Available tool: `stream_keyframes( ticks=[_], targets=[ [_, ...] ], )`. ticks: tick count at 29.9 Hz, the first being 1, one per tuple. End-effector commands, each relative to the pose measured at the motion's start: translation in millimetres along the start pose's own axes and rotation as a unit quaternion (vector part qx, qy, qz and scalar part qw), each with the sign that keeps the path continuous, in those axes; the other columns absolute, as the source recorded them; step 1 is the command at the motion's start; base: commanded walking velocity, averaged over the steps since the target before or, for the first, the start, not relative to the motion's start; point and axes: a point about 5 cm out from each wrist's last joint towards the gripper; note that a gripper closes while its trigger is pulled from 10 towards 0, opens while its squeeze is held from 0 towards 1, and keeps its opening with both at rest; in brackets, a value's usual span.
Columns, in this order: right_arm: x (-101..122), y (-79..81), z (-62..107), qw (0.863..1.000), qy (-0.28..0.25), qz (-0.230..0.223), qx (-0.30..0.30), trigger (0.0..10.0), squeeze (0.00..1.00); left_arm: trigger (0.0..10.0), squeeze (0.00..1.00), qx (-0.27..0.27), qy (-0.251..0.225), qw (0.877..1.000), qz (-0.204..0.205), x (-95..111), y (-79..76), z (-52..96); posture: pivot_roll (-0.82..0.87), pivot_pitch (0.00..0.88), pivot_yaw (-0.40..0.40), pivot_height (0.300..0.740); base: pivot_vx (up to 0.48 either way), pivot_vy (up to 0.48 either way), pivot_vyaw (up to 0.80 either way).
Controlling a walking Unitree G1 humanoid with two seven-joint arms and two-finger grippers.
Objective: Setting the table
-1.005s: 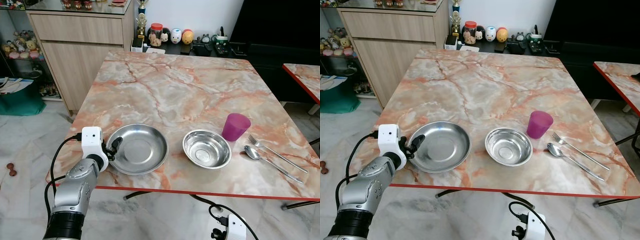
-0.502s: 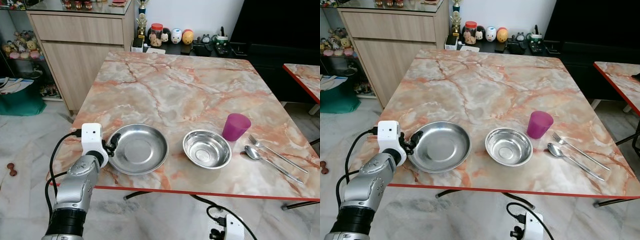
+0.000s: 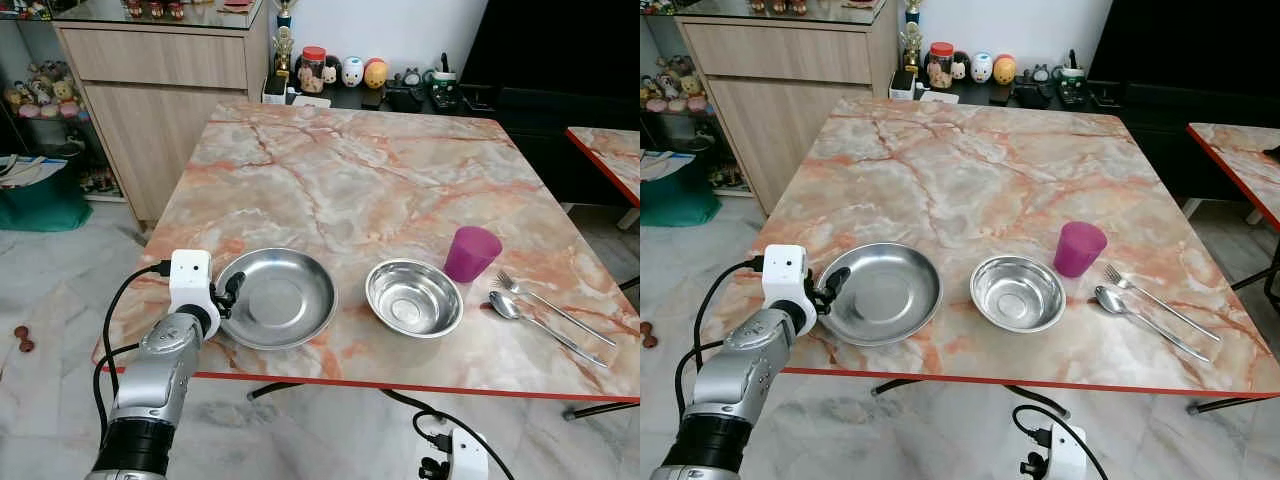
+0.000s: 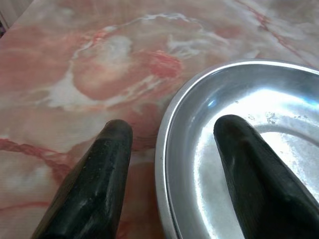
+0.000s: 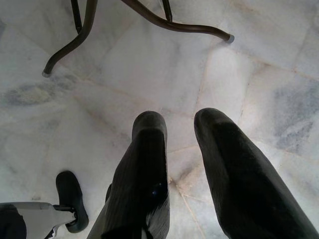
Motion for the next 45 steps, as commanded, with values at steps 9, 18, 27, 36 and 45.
stream_keyframes(
  ticks=[9, 18, 27, 36, 45],
  targets=[
    [1.5, -3.8, -0.2, 1.000, 0.003, 0.002, -0.003, 10.0, 0.00, 10.0, 0.00, -0.003, 0.044, 0.999, -0.025, -15.4, -1.1, -0.8, 0.13, 0.023, -0.079, 0.727, 0.000, 0.000, 0.00],
    [1.4, -3.8, -0.3, 1.000, 0.004, 0.005, -0.001, 10.0, 0.00, 0.0, 0.00, -0.005, 0.067, 0.997, -0.033, -24.4, -2.5, -0.1, 0.13, 0.023, -0.081, 0.727, 0.000, 0.000, 0.00],
    [1.2, -4.1, -0.2, 1.000, 0.004, 0.002, -0.005, 10.0, 0.00, 0.0, 0.00, -0.002, 0.061, 0.998, -0.032, -22.8, -2.2, -0.5, 0.14, 0.023, -0.083, 0.727, 0.000, 0.000, 0.00],
    [1.3, -5.2, -0.1, 1.000, 0.002, -0.002, -0.017, 10.0, 0.00, 0.0, 0.00, -0.001, 0.053, 0.998, -0.037, -19.4, -1.8, -0.6, 0.14, 0.026, -0.081, 0.727, 0.000, 0.000, 0.00],
    [1.0, -5.4, 0.1, 1.000, 0.001, -0.009, -0.022, 10.0, 0.00, 0.0, 0.00, -0.004, 0.048, 0.998, -0.045, -17.7, -3.7, -0.6, 0.14, 0.028, -0.081, 0.727, 0.000, 0.000, 0.00]
  ],
)
Point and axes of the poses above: a point about 5 cm out from each wrist's last joint towards the gripper, its own z axis pointing back from the gripper into the wrist, its own x axis along the axis of the wrist's last joint, y = z × x, and after that the axes turned 10 degrees about z, right-handed
